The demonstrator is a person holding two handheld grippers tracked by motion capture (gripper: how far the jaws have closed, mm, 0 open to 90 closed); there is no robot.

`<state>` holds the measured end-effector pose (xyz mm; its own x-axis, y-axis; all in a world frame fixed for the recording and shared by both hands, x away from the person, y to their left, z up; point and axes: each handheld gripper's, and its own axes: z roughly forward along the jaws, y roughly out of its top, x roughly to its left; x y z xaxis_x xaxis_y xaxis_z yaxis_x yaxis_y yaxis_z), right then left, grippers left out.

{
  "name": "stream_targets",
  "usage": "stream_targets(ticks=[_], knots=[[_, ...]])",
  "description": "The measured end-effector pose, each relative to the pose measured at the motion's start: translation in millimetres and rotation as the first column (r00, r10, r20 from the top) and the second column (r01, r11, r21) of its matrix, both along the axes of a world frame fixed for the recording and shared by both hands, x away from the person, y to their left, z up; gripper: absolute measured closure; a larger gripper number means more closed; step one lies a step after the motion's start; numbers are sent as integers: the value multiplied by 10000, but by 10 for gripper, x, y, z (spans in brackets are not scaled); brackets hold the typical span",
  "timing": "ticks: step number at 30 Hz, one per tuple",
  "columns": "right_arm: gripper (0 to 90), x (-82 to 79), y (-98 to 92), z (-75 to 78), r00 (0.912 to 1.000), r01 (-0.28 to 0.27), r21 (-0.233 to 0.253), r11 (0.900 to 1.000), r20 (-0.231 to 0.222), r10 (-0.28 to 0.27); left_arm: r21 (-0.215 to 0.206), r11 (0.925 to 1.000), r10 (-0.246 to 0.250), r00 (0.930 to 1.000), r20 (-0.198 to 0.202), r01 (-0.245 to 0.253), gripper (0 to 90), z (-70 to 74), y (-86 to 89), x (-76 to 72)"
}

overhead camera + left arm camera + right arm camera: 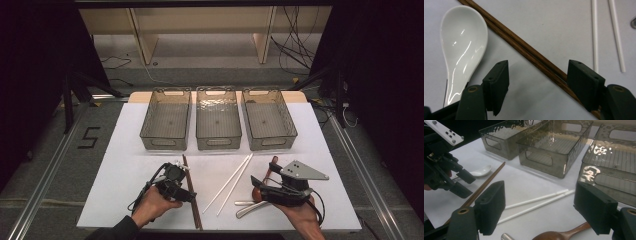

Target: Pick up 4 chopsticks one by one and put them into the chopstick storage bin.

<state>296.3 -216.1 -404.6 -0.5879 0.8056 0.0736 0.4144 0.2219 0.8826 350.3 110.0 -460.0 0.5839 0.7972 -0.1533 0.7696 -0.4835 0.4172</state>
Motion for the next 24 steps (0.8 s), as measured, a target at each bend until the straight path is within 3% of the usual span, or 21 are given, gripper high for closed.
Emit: stream_targets(ticks=[12,15,24], knots=[[262,0,1,0,10000,-17,-6,10000,5,17,468,9988,-169,9998,-62,172,367,-71,-47,26],[262,0,1,0,10000,-17,-14,10000,11,17,310,9994,-157,9998,-75,160,377,-71,-64,23],[262,0,3,0,10000,-30,-13,10000,11,31,883,9946,-549,9985,87,539,372,-80,-131,0]])
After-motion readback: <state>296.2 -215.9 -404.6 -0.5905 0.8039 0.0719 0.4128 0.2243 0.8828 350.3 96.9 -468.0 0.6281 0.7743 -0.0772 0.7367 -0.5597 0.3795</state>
